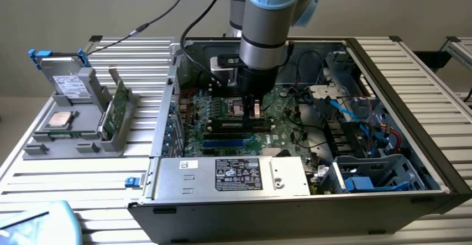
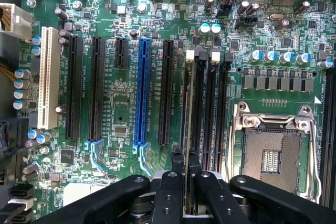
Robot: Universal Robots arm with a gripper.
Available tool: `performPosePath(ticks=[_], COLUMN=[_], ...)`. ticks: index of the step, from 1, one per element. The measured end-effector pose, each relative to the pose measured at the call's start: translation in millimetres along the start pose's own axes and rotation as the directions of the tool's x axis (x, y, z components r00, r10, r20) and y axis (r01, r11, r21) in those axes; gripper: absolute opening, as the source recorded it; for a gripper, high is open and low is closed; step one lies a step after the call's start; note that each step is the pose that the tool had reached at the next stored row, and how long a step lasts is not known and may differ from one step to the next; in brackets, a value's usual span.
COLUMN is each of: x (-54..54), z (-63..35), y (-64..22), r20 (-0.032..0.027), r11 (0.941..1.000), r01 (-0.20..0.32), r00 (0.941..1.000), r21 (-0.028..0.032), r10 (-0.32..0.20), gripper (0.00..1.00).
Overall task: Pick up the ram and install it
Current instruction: 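Insert the ram into the slot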
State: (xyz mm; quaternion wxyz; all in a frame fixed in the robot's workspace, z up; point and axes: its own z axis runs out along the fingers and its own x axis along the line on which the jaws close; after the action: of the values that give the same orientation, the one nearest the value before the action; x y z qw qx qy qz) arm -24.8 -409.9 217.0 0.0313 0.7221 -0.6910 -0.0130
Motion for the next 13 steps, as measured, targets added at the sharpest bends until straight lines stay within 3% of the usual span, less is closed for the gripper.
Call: performPosePath(ticks=[4,13], x=[-0.7,-1.7], z=[0.0,0.6], y=[0.0,-0.1], r20=[-0.003,-0.003], r11=[1.0,1.0], r01=[0.0,0.0], r00=[1.0,1.0], r21=[-0.0001,-0.0001], r10=[0.0,0.0], gripper=[0.14,0.14])
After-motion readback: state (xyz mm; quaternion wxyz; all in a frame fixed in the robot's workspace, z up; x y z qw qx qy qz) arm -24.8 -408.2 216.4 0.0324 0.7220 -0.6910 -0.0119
